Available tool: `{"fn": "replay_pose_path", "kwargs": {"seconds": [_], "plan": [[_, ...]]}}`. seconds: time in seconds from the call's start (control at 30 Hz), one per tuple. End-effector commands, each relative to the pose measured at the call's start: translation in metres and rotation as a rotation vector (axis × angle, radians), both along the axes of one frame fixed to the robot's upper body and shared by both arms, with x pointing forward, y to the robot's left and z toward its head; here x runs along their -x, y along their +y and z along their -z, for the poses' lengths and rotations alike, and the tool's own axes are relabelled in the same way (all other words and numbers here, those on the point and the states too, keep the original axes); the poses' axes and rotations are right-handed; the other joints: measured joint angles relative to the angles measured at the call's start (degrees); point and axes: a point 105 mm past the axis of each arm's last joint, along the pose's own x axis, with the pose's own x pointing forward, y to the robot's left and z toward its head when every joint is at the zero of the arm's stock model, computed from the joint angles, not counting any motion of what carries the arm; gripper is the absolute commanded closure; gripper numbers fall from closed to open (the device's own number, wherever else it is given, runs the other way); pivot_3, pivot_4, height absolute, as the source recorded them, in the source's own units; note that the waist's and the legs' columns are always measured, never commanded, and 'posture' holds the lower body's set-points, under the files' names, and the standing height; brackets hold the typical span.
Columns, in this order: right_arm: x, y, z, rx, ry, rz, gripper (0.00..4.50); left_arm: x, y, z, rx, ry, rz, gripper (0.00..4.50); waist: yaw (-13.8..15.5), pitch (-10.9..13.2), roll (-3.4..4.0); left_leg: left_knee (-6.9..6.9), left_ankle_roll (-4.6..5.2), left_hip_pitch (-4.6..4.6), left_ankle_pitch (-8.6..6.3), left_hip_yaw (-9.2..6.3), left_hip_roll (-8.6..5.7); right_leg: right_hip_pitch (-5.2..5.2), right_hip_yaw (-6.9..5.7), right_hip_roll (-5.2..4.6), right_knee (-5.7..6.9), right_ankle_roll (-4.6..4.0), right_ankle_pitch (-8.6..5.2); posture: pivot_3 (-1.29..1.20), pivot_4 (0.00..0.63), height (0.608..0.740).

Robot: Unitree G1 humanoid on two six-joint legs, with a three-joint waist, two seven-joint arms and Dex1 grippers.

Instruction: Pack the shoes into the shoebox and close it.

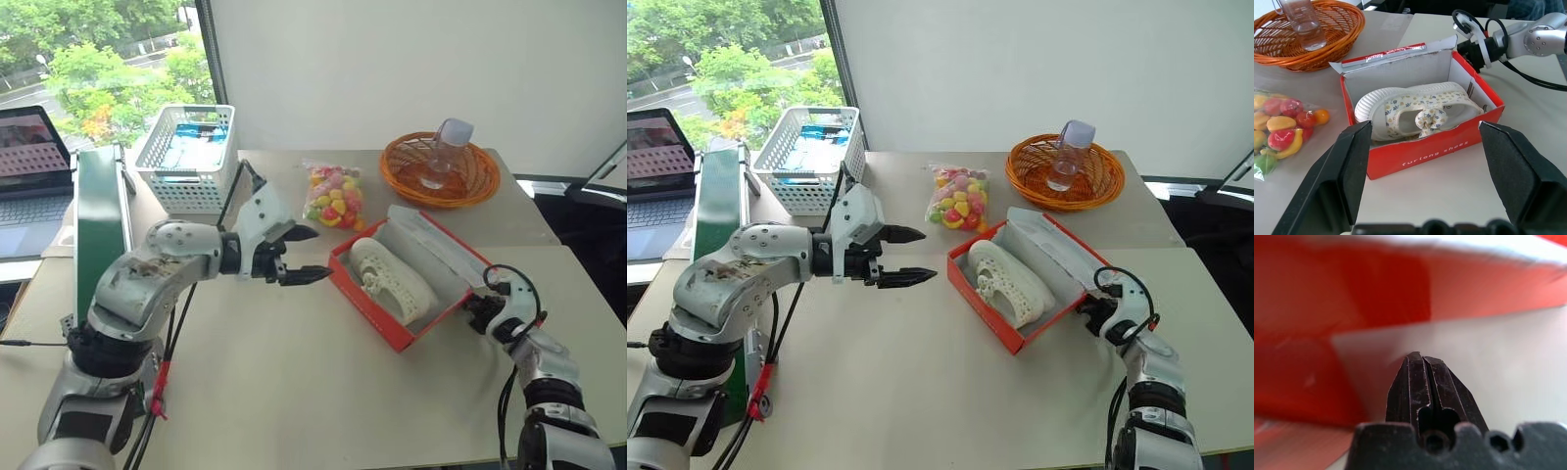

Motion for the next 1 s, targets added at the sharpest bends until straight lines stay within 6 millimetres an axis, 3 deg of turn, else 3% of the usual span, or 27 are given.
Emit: {"fn": "replay_pose_path", "kwargs": {"seconds": [0.03, 0.5, 0.63, 0.8, 1.0], "plan": [[0.020, 0.028, 0.018, -0.066, 0.092, -0.122, 4.46, 0.002, 0.001, -0.006, 0.001, -0.042, -0.009, 0.81, 0.0, 0.0, -0.04, -0.01, 0.00, 0.02, 0.00, 0.00, 0.02, 0.01, 0.00, 0.02, 0.01, -0.01, 0.00, 0.00, 0.150, 0.740], [0.050, 0.090, 0.020, -0.235, 0.153, -0.226, 4.46, -0.006, -0.003, -0.006, -0.003, -0.050, 0.006, 0.81, -0.5, -0.2, -0.32, -0.09, -0.02, 0.29, -0.01, 0.04, 0.14, 0.11, 0.03, 0.11, 0.09, -0.13, -0.06, 0.00, 0.150, 0.740], [0.055, 0.072, 0.033, -0.219, 0.178, -0.130, 4.46, -0.006, -0.004, -0.006, -0.006, -0.053, 0.017, 0.81, -0.5, -0.4, -0.52, -0.10, -0.02, 0.29, -0.01, 0.04, 0.15, 0.11, 0.02, 0.11, 0.08, -0.14, -0.06, 0.00, 0.150, 0.740], [0.065, 0.033, 0.059, -0.265, 0.217, 0.084, 4.46, -0.007, -0.006, -0.007, -0.009, -0.063, 0.026, 0.81, 0.0, -0.6, -0.96, -0.10, -0.03, 0.49, -0.01, 0.02, 0.14, 0.44, -0.04, 0.09, -0.06, -0.15, -0.07, 0.00, 0.150, 0.740], [0.071, 0.020, 0.071, -0.403, 0.180, 0.237, 4.46, -0.007, -0.007, -0.010, -0.004, -0.070, 0.035, 0.81, 1.3, -1.2, -1.90, -0.09, -0.55, 0.98, -0.33, -0.08, 0.04, 0.99, -0.01, -0.10, -0.44, -0.43, -0.33, 0.00, 0.150, 0.740]]}}
